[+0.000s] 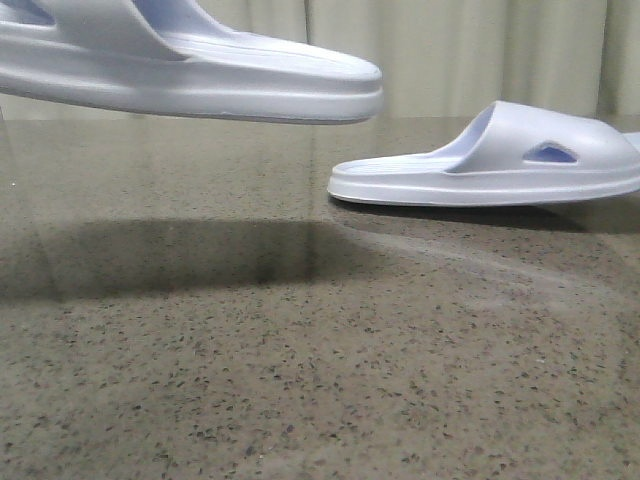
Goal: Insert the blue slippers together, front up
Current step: 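Lift the second white slipper off the table with the right gripper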
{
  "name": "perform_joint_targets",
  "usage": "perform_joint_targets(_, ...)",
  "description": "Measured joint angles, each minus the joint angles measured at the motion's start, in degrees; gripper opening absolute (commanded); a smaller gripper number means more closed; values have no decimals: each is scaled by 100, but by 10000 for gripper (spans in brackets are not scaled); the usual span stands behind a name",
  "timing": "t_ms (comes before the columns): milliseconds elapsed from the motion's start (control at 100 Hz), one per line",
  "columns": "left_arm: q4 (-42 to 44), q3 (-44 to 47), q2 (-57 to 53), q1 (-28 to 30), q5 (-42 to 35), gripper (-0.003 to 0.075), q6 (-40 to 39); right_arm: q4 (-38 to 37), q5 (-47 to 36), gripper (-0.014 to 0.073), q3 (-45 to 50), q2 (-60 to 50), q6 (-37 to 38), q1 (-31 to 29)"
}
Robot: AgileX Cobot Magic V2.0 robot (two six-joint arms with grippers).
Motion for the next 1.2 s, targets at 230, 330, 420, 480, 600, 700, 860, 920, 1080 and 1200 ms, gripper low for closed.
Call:
perform_joint_targets(230, 0, 0, 0, 0, 0, 16, 0, 0, -49, -107, -670, -340, -160, 0)
perform_joint_targets(330, 0, 0, 0, 0, 0, 16, 0, 0, -26, -107, -982, -551, -183, 0)
perform_joint_targets(420, 0, 0, 0, 0, 0, 16, 0, 0, 150, -107, -1230, -735, -209, 0)
perform_joint_targets(480, 0, 0, 0, 0, 0, 16, 0, 0, 396, -107, -1358, -840, -209, 0)
perform_joint_targets(600, 0, 0, 0, 0, 0, 16, 0, 0, 934, -107, -1508, -1072, -252, 0)
perform_joint_targets(700, -65, 0, 0, 0, 0, 16, 0, -36, 1270, -107, -1522, -1328, -356, 0)
perform_joint_targets(860, -292, 0, 0, 0, 0, 16, 0, -70, 1766, -107, -1522, -1765, -496, 0)
perform_joint_targets(920, -385, 0, 0, 0, 11, 16, 0, -83, 1961, -107, -1525, -1917, -520, 0)
perform_joint_targets(1080, -499, 0, 0, 0, 82, 16, 0, -105, 2372, -107, -1546, -2102, -564, 0)
perform_joint_targets(1200, -667, 0, 0, 0, 175, 16, 0, -105, 2516, -107, -1546, -2102, -564, 0)
